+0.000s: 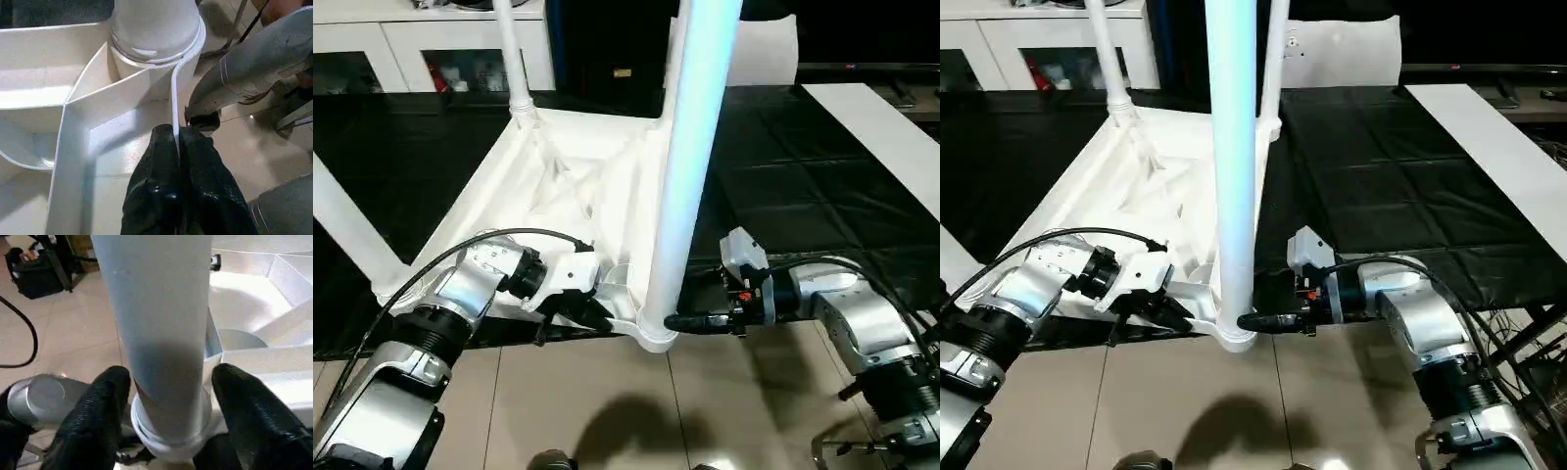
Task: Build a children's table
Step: Rotate leg to tighten
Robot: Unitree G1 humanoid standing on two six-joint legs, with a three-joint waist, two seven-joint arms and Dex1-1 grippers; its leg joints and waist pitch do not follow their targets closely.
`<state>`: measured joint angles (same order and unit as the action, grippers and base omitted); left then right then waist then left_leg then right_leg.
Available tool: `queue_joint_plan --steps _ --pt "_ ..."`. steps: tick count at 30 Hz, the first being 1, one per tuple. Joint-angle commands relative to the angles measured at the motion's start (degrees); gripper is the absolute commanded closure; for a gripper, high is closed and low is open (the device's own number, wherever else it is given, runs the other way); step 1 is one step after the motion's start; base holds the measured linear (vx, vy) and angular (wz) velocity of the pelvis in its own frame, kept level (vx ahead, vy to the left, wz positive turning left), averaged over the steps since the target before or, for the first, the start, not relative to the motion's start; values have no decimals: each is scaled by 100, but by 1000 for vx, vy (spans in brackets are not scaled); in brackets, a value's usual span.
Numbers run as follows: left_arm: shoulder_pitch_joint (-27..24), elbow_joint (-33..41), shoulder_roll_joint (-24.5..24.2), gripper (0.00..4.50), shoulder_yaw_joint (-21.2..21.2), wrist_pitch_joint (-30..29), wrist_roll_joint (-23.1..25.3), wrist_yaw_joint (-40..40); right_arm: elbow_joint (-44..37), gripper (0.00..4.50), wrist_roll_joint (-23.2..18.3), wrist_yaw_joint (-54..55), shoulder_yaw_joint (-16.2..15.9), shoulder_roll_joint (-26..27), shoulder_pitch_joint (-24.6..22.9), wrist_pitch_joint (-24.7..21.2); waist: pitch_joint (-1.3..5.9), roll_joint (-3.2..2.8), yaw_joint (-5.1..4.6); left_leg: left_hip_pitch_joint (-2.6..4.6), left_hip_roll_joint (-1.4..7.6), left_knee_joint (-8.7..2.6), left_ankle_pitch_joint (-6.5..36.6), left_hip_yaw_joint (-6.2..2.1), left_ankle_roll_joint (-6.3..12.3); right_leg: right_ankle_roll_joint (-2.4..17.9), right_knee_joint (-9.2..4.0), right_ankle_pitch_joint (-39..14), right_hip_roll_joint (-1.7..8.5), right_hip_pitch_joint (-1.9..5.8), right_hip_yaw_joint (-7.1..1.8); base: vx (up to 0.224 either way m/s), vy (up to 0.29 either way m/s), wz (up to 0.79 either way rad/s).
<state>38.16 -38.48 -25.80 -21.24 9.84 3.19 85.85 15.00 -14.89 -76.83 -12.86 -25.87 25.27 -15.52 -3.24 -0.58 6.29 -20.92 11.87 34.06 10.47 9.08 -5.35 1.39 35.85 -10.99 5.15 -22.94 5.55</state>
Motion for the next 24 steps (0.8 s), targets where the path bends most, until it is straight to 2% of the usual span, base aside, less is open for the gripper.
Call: queue_joint_plan --steps 1,3,5,6,10,16,21,24 --pt "-9 113 54 450 -243 146 87 200 81 184 -77 -62 -20 41 137 51 444 17 -33 23 137 -353 801 42 374 1332 -390 -605 317 362 -306 0 0 0" --pt "-16 126 54 450 -243 148 91 167 67 212 -137 -82 0 92 140 -21 447 11 -21 34 144 -351 787 45 361 1332 -390 -606 315 352 -309 0 0 0" --pt "-18 137 64 450 -236 123 71 169 84 228 -147 -121 -4 118 148 -32 448 46 -11 30 145 -352 740 47 385 1332 -374 -510 309 356 -307 0 0 0" --pt "-22 143 70 450 -234 114 61 171 126 239 -130 -134 -15 137 157 -3 446 34 -9 27 143 -351 733 46 386 1325 -374 -536 317 356 -308 0 0 0" --pt "-43 156 59 450 -228 120 58 176 277 253 -124 -118 -25 193 219 61 439 35 -15 20 135 -351 791 50 360 1278 -395 -713 321 354 -305 0 0 0" --pt "-45 137 64 450 -180 59 55 71 256 259 -264 -93 10 314 235 -112 439 37 -20 22 138 -354 777 51 330 1212 -405 -834 320 350 -306 0 0 0" --pt "-53 283 228 450 9 -442 6 -429 -169 260 -395 270 115 444 -82 -396 422 47 -3 35 151 -363 798 55 313 1187 -415 -896 325 335 -321 0 0 0" --pt "11 327 499 450 229 -1052 -8 -1136 -473 260 -154 1051 131 657 -371 -532 388 65 -3 55 131 -383 1001 61 217 1042 -483 -1435 329 308 -310 0 0 0"
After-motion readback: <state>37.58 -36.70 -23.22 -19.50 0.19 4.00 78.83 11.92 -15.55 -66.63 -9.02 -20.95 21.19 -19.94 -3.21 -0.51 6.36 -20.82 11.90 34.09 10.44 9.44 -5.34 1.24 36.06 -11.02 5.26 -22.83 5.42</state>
